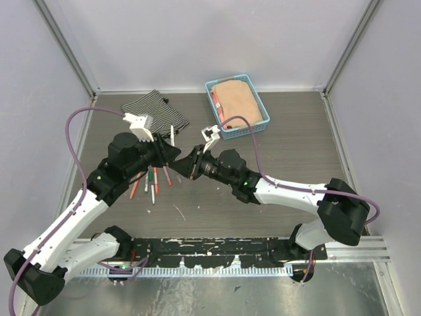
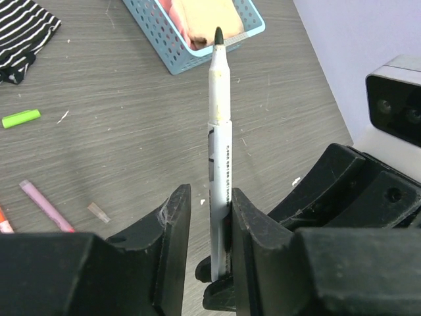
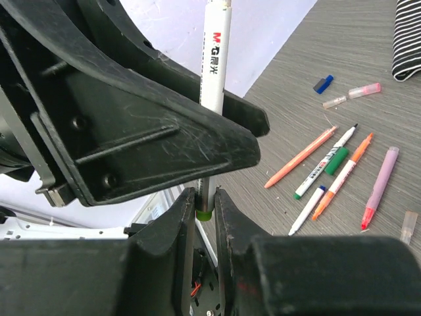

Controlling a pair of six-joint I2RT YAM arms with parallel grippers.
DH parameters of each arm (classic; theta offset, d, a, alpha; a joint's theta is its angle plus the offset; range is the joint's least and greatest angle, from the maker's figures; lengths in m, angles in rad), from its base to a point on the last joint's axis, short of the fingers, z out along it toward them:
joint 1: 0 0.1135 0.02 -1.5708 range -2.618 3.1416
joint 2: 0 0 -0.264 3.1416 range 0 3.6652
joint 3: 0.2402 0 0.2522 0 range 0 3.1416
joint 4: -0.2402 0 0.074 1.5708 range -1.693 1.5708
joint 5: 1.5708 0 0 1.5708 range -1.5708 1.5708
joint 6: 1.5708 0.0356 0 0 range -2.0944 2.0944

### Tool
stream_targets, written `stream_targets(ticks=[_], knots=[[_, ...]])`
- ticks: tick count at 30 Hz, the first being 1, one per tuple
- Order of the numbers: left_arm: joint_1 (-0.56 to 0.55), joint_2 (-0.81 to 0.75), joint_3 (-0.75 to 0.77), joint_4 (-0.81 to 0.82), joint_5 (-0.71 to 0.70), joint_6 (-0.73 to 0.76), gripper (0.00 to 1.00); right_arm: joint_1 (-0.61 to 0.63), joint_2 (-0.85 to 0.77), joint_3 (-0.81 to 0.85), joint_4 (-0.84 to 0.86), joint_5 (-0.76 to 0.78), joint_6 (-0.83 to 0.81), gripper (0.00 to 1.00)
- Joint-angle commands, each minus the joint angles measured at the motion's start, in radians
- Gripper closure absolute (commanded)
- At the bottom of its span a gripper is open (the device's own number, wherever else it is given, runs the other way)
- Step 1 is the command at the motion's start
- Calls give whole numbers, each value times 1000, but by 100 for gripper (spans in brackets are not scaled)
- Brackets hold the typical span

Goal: Insert the pens into the pen caps
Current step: Pick up the pen from the center of the board, then pick up the pen cap from the center of the board.

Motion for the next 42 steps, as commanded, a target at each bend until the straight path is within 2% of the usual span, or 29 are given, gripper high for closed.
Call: stream_targets(ticks=[1, 7, 10, 13, 14, 17, 19, 22, 24, 28, 30, 32, 37, 40, 42], knots=[[-1, 0, -9, -3, 19, 13, 67, 6, -14, 75, 64, -11, -27, 90], [0, -27, -5, -11, -9, 20, 73, 6, -12, 71, 62, -9, -25, 90], [-1, -27, 9, -21, -15, 25, 86, 5, -13, 65, 60, -3, -23, 90], [-1, -18, 27, -37, -14, 35, 99, 5, -13, 67, 50, 3, -27, 85], [-1, -15, 33, -44, -13, 39, 100, 5, -13, 67, 44, 4, -29, 81], [-1, -12, 55, -76, -23, 56, 100, 6, -25, 69, 2, 18, -55, 57], [-1, -18, 76, -108, -45, 75, 100, 5, -42, 56, -41, 42, -81, 44], [-1, -21, 103, -171, -121, 100, 100, 5, -68, 23, -74, 99, -103, 33], [-1, -22, 113, -187, -154, 125, 100, 6, -78, 19, -122, 137, -134, 28], [-1, -5, 156, -237, -204, 162, 100, 5, -98, 37, -269, 260, -201, 23], [0, 19, 183, -283, -234, 179, 100, 5, -100, 50, -340, 380, -207, 21], [11, 34, 190, -297, -235, 200, 100, 3, -91, 54, -360, 441, -239, 21], [69, 75, 226, -367, -154, 229, 100, -1, -2, 125, -403, 444, -408, 19], [107, 61, 237, -407, -145, 242, 100, -29, 66, 239, -566, 412, -428, 20], [141, 50, 242, -443, -145, 251, 100, -59, 111, 293, -598, 363, -415, 20]])
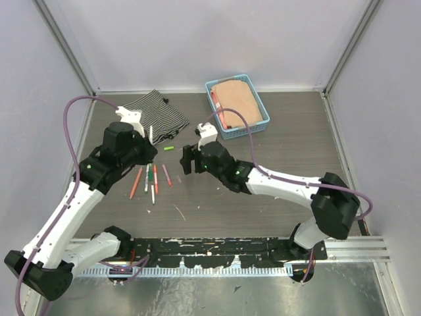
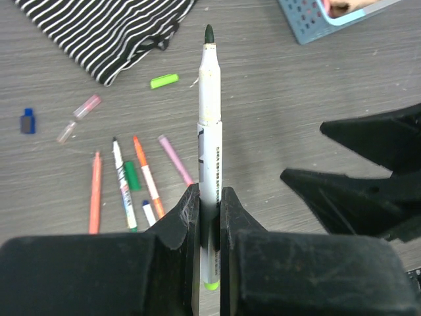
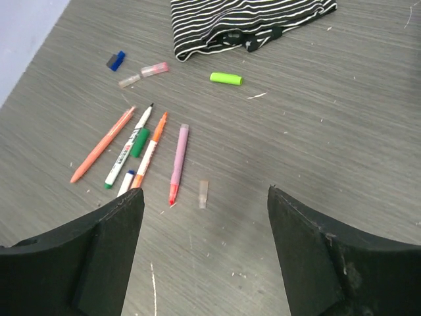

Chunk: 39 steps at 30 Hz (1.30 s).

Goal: Insert the pens into the pen caps
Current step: Pick up the pen cap from the center of the board.

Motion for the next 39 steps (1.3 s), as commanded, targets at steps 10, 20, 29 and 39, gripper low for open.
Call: stream_targets(ticks=[10, 20, 29, 39], knots=[[85, -111, 25, -214, 65, 74, 100, -122, 391, 478, -230, -331, -271, 21], [86, -217, 15, -248, 67, 108, 100, -207, 668, 824, -419, -568, -532, 23], [87, -244, 16, -255, 58, 107, 100, -207, 834, 1008, -476, -643, -644, 27], [86, -262, -3, -248, 55, 97, 100, -200, 948, 1140, -491, -636, -662, 27]])
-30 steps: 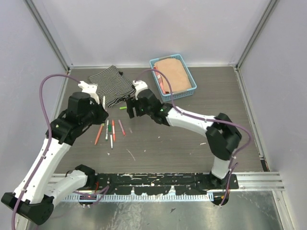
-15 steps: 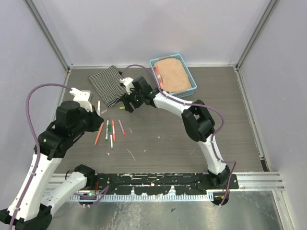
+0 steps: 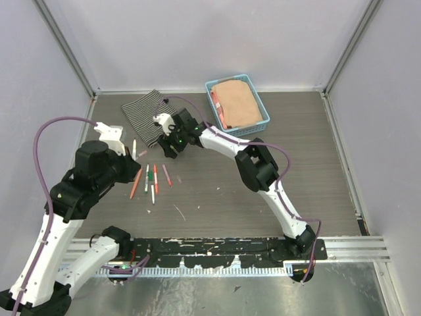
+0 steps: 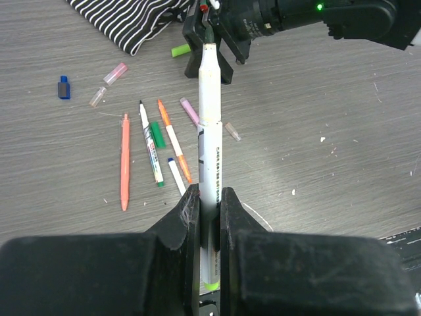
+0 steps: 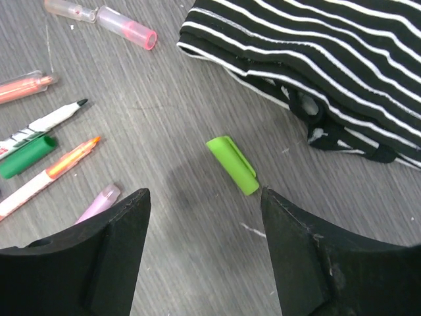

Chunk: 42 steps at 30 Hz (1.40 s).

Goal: Insert the pens into the pen caps
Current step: Pick up the pen cap from the center of the board.

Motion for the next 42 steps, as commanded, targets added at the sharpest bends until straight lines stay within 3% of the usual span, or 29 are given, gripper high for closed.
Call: stream_targets(ticks=[1, 11, 27, 30, 36, 42], knots=[[3, -22, -13, 9, 2, 4, 100, 8, 17, 97, -7, -5, -39, 27], [3, -24, -18, 27, 28, 5, 100, 46, 98, 177, -79, 90, -101, 35], [3, -17, -29, 45, 26, -5, 100, 53, 116, 176, -89, 112, -108, 76], [3, -8, -36, 41, 19, -6, 100, 53, 102, 158, -68, 132, -82, 79], [3, 14, -55, 50, 52, -7, 100, 46, -37, 55, 16, 120, -18, 81], [3, 43, -61, 72, 43, -19, 100, 14, -274, -173, 120, 155, 96, 81]])
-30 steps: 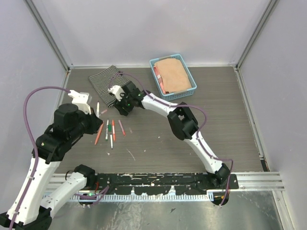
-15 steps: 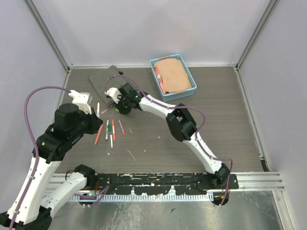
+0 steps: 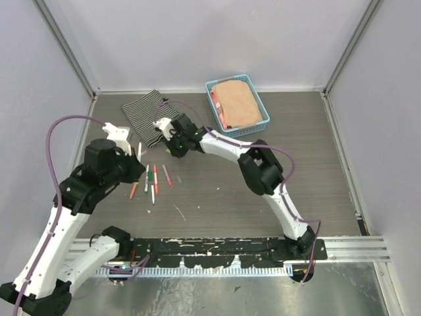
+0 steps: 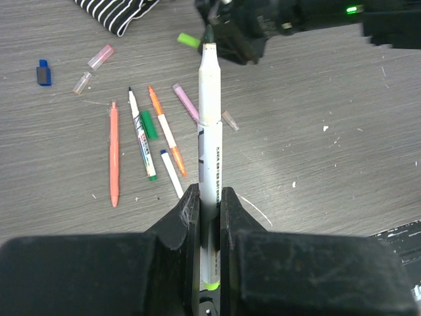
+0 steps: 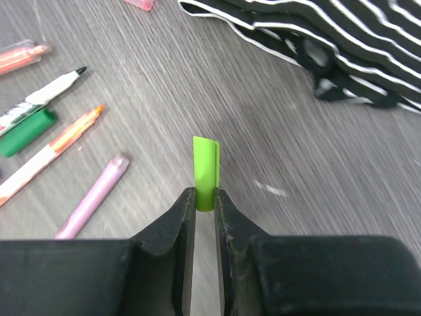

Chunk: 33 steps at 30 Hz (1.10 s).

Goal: Insert the pens into the pen caps
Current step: Pick up the pen cap from the center of the board, then place the pen cap at the center of the board.

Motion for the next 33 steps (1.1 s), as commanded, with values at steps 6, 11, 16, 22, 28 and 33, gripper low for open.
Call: stream_targets(ticks=[6, 11, 16, 22, 28, 33], knots=[[3, 65, -16, 68, 61, -12, 100, -38, -461, -391, 131, 152, 175, 81], [3, 66, -31, 118, 54, -34, 100, -48, -650, -705, 173, 173, 297, 82], [3, 93, -20, 129, 52, -82, 100, -48, -839, -968, 172, 211, 420, 82], [3, 147, 3, 107, -23, -126, 100, -23, -1012, -1155, 93, 292, 532, 81], [3, 192, 16, 130, 34, -143, 100, 37, -1049, -1215, 15, 364, 585, 81], [2, 214, 24, 120, -5, -174, 100, 46, -1038, -1237, 2, 378, 609, 80]])
